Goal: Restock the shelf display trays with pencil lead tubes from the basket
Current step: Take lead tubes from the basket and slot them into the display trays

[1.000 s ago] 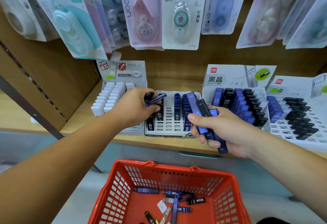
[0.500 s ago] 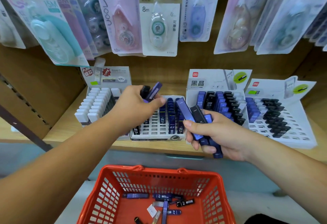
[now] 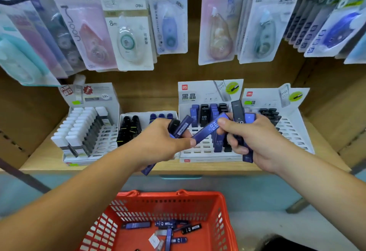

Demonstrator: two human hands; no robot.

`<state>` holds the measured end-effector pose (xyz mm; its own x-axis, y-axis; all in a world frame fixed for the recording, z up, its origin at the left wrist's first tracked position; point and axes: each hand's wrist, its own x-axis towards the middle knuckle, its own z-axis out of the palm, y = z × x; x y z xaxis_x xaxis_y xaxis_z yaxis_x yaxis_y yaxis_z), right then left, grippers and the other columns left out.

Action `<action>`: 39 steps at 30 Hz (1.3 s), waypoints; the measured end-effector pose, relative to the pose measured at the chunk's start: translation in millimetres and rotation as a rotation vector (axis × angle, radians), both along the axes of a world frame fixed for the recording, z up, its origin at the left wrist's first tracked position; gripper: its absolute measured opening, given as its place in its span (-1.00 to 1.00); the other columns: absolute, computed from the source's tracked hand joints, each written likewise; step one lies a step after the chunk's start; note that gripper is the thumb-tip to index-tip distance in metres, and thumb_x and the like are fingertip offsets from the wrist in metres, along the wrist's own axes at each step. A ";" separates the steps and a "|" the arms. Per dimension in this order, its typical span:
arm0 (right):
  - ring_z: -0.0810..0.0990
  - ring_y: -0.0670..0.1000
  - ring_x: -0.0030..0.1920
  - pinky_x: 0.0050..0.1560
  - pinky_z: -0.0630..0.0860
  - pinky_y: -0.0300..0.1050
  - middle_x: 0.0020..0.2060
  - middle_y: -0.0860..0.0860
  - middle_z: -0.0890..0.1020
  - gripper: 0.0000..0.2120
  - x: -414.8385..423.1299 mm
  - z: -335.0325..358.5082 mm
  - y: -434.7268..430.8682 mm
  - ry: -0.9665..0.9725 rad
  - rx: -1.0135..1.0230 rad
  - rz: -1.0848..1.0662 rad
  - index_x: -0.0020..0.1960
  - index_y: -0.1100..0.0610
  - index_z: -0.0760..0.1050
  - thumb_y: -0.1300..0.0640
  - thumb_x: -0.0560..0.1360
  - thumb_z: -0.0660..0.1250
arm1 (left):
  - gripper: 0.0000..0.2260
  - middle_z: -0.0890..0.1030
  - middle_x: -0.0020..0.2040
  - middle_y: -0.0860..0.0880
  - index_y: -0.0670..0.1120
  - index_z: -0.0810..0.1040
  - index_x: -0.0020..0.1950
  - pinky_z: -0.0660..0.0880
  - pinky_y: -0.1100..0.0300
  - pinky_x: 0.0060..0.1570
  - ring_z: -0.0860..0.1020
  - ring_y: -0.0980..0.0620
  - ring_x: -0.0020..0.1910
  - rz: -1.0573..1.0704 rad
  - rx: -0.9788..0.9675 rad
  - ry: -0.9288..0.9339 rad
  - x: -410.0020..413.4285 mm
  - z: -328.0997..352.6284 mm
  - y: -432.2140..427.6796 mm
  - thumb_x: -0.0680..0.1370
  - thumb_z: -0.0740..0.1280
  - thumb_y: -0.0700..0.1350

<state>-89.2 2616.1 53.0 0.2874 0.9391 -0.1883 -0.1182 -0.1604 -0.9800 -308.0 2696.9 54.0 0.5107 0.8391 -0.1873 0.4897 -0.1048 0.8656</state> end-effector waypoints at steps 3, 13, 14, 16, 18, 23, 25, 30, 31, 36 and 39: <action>0.30 -0.01 -0.52 -0.53 0.17 -0.25 -0.52 0.03 0.47 -0.82 -1.0 2.7 4.4 -0.112 -0.038 -0.004 0.03 0.14 0.59 0.18 0.49 0.55 | -0.88 0.69 -0.25 0.09 0.01 0.69 -0.05 0.49 0.31 -0.35 0.54 0.17 -0.39 -0.002 0.170 0.028 18.9 6.8 1.6 0.49 0.57 -0.03; 0.35 -0.03 -0.47 -0.50 0.14 -0.21 -0.39 0.04 0.50 -0.78 6.1 -0.3 8.3 -0.022 -0.189 0.168 -0.11 0.11 0.59 -0.02 0.52 0.52 | -0.84 0.71 -0.08 0.08 0.07 0.67 0.11 0.65 0.15 0.02 0.68 0.12 -0.16 -0.018 0.419 0.020 44.8 19.6 45.7 0.57 0.49 -0.15; 0.34 -0.03 -0.46 -0.49 0.13 -0.20 -0.39 0.03 0.46 -0.77 5.8 -2.2 6.6 -0.009 -0.228 0.231 -0.22 0.05 0.61 -0.05 0.51 0.52 | -0.89 0.71 -0.10 0.06 0.05 0.67 0.07 0.65 0.09 0.03 0.68 0.09 -0.16 -0.012 0.431 0.043 47.2 17.4 51.7 0.58 0.47 -0.14; 0.31 -0.04 -0.44 -0.48 0.11 -0.20 -0.38 0.01 0.42 -0.72 6.5 -6.8 5.7 0.033 -0.285 0.301 -0.36 -0.01 0.62 -0.05 0.49 0.53 | -0.93 0.70 -0.10 0.06 0.03 0.67 0.04 0.63 0.03 0.07 0.67 0.07 -0.10 -0.030 0.447 0.098 52.2 11.7 60.0 0.58 0.47 -0.12; 0.28 -0.05 -0.42 -0.49 0.07 -0.22 -0.37 0.00 0.40 -0.81 9.5 -9.4 7.2 0.121 -0.310 0.320 -0.22 0.02 0.64 -0.02 0.53 0.50 | -0.93 0.71 -0.08 0.07 0.03 0.68 0.04 0.62 0.02 0.10 0.66 0.06 -0.04 -0.034 0.432 0.127 56.0 3.8 66.4 0.57 0.48 -0.11; 0.27 -0.04 -0.41 -0.49 -0.01 -0.22 -0.35 0.02 0.43 -0.84 15.5 -9.0 9.7 0.312 -0.334 0.317 0.12 0.14 0.50 0.12 0.58 0.34 | -0.93 0.70 -0.10 0.11 0.04 0.68 0.01 0.56 0.18 -0.08 0.64 0.11 -0.07 0.001 0.404 0.196 60.6 1.0 74.1 0.55 0.52 -0.05; 0.28 -0.03 -0.42 -0.49 -0.01 -0.20 -0.33 0.04 0.47 -0.84 15.1 -10.0 10.6 0.330 -0.325 0.293 0.13 0.15 0.47 0.13 0.57 0.33 | -0.94 0.69 -0.12 0.10 0.04 0.69 -0.02 0.56 0.20 -0.13 0.63 0.11 -0.10 -0.024 0.423 0.242 61.9 5.8 73.8 0.55 0.52 -0.05; 0.33 -0.02 -0.42 -0.50 0.04 -0.21 -0.25 0.08 0.56 -0.83 15.8 -9.5 8.7 0.324 -0.280 0.295 0.13 0.16 0.46 0.10 0.61 0.36 | -0.96 0.67 -0.15 0.12 0.05 0.69 -0.03 0.51 0.25 -0.20 0.60 0.14 -0.14 -0.050 0.502 0.313 63.2 5.9 66.0 0.55 0.52 -0.07; 0.34 -0.02 -0.42 -0.51 0.07 -0.22 -0.23 0.09 0.58 -0.82 16.4 -9.2 7.6 0.315 -0.268 0.299 0.13 0.17 0.48 0.10 0.60 0.37 | -0.96 0.66 -0.15 0.12 0.05 0.69 -0.03 0.50 0.26 -0.22 0.59 0.14 -0.15 -0.044 0.514 0.325 63.6 6.1 65.4 0.55 0.51 -0.07; 0.41 -0.02 -0.45 -0.57 0.14 -0.23 -0.06 0.23 0.71 -0.83 19.8 -8.4 3.3 0.206 -0.203 0.287 0.08 0.24 0.51 0.14 0.60 0.39 | -0.93 0.63 -0.14 0.05 0.04 0.65 -0.09 0.53 0.14 -0.23 0.58 0.05 -0.16 -0.074 0.511 0.476 68.6 5.6 69.5 0.56 0.47 -0.12; 0.42 -0.02 -0.44 -0.54 0.13 -0.22 -0.02 0.24 0.72 -0.86 21.6 -7.7 0.8 0.160 -0.196 0.284 0.06 0.23 0.54 0.15 0.59 0.41 | -0.96 0.59 -0.08 0.03 -0.02 0.65 -0.07 0.55 0.09 -0.17 0.57 0.00 -0.11 -0.060 0.574 0.461 67.9 5.4 68.7 0.55 0.48 -0.10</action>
<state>-67.6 2616.9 45.3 -0.0265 0.9187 -0.3941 -0.1908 -0.3916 -0.9001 -240.1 2765.6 59.4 0.5345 0.8426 0.0656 0.7697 -0.5173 0.3740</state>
